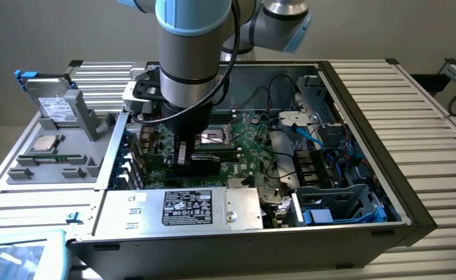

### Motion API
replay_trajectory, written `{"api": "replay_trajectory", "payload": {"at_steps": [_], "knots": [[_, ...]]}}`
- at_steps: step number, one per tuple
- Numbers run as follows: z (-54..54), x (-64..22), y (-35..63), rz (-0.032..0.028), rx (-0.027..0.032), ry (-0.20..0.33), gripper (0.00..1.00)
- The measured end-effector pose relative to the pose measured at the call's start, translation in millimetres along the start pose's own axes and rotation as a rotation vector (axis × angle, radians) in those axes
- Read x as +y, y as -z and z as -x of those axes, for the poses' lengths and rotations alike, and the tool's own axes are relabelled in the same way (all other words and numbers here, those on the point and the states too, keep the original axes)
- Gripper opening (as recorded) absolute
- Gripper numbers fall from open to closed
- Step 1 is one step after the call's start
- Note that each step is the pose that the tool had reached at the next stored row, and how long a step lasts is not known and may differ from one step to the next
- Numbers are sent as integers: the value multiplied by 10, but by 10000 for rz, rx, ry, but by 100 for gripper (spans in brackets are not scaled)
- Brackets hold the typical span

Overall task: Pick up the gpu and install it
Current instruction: 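Insert the gpu into the slot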

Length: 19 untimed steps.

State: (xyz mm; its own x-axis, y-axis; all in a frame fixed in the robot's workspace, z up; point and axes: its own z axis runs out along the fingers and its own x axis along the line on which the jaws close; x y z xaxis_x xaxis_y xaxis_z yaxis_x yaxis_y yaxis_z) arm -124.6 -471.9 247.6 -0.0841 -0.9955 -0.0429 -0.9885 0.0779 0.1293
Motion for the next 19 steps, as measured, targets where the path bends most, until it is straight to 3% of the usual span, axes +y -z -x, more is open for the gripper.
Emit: {"api": "replay_trajectory", "payload": {"at_steps": [12, 14, 17, 19], "knots": [[-1, -4, -30, 3, -1, 0, 28], [0, -7, -31, 51, 0, 2, 28], [0, -5, -28, 186, 6, -6, 28], [-1, -5, -25, 237, 16, -11, 28]]}}
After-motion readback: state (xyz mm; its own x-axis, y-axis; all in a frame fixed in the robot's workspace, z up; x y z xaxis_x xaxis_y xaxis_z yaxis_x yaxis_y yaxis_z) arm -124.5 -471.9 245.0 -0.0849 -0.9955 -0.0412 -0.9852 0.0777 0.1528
